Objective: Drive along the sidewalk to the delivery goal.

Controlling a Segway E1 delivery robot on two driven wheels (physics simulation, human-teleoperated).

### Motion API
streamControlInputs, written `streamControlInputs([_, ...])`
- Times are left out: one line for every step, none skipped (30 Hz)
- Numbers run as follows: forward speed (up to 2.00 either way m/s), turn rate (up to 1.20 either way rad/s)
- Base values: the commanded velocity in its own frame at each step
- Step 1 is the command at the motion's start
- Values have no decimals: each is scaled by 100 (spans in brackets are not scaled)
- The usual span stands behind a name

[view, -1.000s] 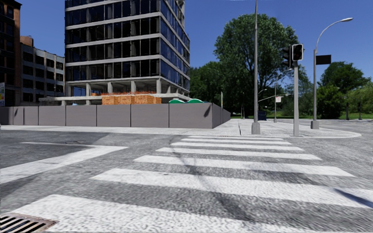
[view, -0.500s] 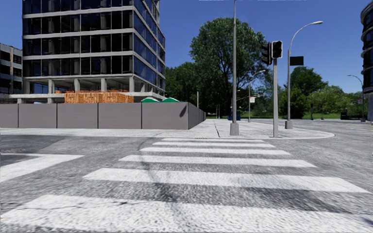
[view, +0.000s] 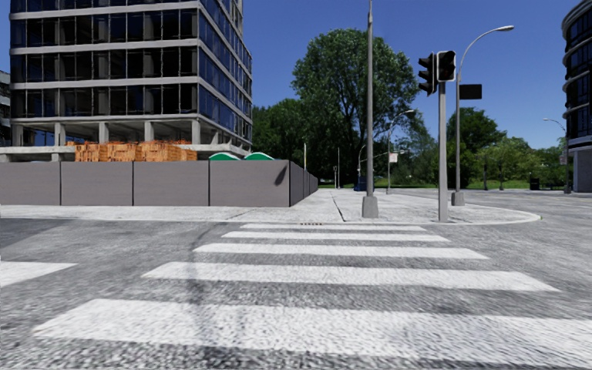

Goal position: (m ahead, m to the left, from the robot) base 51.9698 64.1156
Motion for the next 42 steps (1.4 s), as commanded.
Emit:
streamControlInputs([158, 0])
streamControlInputs([158, 0])
streamControlInputs([158, 0])
streamControlInputs([158, 0])
streamControlInputs([200, 0])
streamControlInputs([200, 0])
streamControlInputs([200, 0])
streamControlInputs([200, 0])
streamControlInputs([200, 0])
streamControlInputs([200, 0])
streamControlInputs([200, 0])
streamControlInputs([200, 0])
streamControlInputs([200, 0])
streamControlInputs([200, 0])
streamControlInputs([200, 0])
streamControlInputs([200, 0])
streamControlInputs([200, 0])
streamControlInputs([200, 0])
streamControlInputs([200, 0])
streamControlInputs([200, 0])
streamControlInputs([200, 0])
streamControlInputs([200, 0])
streamControlInputs([200, 0])
streamControlInputs([200, 0])
streamControlInputs([200, 0])
streamControlInputs([200, 0])
streamControlInputs([200, 0])
streamControlInputs([200, 0])
streamControlInputs([200, 0])
streamControlInputs([200, 0])
streamControlInputs([200, 0])
streamControlInputs([200, 0])
streamControlInputs([200, 0])
streamControlInputs([200, 0])
streamControlInputs([200, 0])
streamControlInputs([200, 0])
streamControlInputs([200, 0])
streamControlInputs([200, 0])
streamControlInputs([200, 0])
streamControlInputs([200, 0])
streamControlInputs([200, 0])
streamControlInputs([200, 0])
